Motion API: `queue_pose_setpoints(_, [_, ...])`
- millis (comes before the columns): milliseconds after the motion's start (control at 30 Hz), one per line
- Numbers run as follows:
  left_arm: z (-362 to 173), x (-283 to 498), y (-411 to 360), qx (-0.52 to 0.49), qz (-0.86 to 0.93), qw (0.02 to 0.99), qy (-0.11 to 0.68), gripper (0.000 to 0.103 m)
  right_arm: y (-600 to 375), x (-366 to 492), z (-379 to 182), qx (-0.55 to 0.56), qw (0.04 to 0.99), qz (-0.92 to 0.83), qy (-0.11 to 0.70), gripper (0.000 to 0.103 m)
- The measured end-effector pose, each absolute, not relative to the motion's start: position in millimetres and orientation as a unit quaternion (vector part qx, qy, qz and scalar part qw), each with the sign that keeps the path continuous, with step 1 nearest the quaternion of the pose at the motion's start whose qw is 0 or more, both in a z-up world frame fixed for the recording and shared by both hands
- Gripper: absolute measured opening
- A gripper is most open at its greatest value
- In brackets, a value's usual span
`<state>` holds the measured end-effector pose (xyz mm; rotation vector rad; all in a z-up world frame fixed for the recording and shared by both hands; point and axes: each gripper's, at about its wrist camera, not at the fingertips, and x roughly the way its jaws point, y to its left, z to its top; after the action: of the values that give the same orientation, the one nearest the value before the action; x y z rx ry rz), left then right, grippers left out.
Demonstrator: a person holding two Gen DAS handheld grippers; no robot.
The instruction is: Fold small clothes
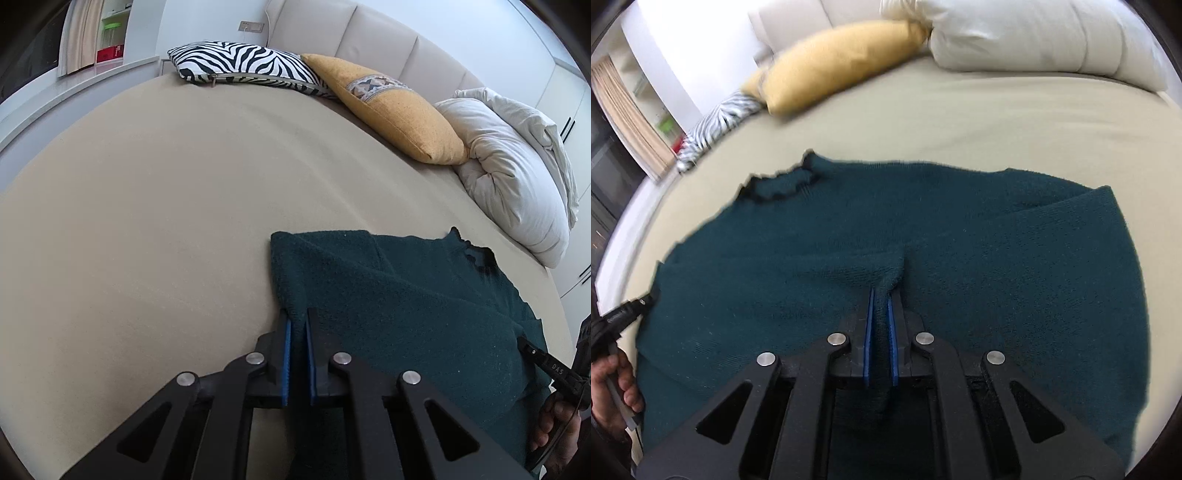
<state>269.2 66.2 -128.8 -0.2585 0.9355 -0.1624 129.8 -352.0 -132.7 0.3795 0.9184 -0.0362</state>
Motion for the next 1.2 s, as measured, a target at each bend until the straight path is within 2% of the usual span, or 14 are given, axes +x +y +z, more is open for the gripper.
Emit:
queue_pose_setpoints(133, [-120, 262, 78, -0.153, -0.08, 0.877, 0.449, 0.016, -360, 122, -121, 0.222, 0.867, -0.029, 0.445, 0.015])
queue_pose_setpoints(200, [-108, 249, 83, -0.157, -0.078, 0.882, 0.438, 0.03, -362, 113, -114, 0.238, 0.867, -0.029, 0.437, 0.026])
queue_pose_setpoints(267, [-103, 237, 82, -0.146, -0.081, 0.883, 0.439, 0.059, -359, 105, -112, 0.252, 0.862, -0.016, 0.439, 0.033])
queue_pose_setpoints(333, [-105, 231, 78, -0.127, -0.081, 0.882, 0.447, 0.064, -349, 105, -115, 0.236, 0.859, -0.009, 0.454, 0.034])
queue_pose_setpoints(400, [-117, 231, 70, -0.107, -0.078, 0.873, 0.47, 0.06, -337, 103, -122, 0.198, 0.863, -0.015, 0.465, 0.034])
queue_pose_setpoints(433, [-120, 230, 68, -0.097, -0.075, 0.874, 0.471, 0.047, -334, 103, -122, 0.188, 0.867, -0.02, 0.462, 0.028])
queue_pose_setpoints(467, [-121, 229, 67, -0.09, -0.076, 0.876, 0.469, 0.034, -333, 101, -122, 0.186, 0.867, -0.026, 0.462, 0.014])
queue_pose_setpoints(500, [-123, 230, 66, -0.09, -0.083, 0.873, 0.472, 0.015, -333, 101, -121, 0.188, 0.865, -0.03, 0.464, 0.01])
queue_pose_setpoints(567, [-123, 230, 65, -0.089, -0.09, 0.872, 0.474, 0.009, -334, 96, -116, 0.189, 0.866, -0.037, 0.462, 0.007])
queue_pose_setpoints(767, [-121, 226, 65, -0.056, -0.096, 0.878, 0.467, 0.007, -326, 73, -101, 0.198, 0.872, -0.036, 0.445, 0.006])
queue_pose_setpoints(1000, [-130, 226, 67, -0.06, -0.097, 0.876, 0.468, 0.008, -349, 79, -133, 0.246, 0.858, -0.027, 0.45, 0.004])
queue_pose_setpoints(1133, [-125, 225, 69, -0.073, -0.095, 0.877, 0.465, 0.013, -341, 80, -127, 0.206, 0.866, -0.024, 0.455, 0.011])
queue_pose_setpoints(1167, [-122, 222, 71, -0.078, -0.092, 0.878, 0.463, 0.02, -343, 76, -125, 0.21, 0.865, -0.028, 0.454, 0.014])
queue_pose_setpoints(1200, [-116, 217, 73, -0.082, -0.089, 0.88, 0.46, 0.021, -345, 70, -119, 0.216, 0.865, -0.034, 0.451, 0.016])
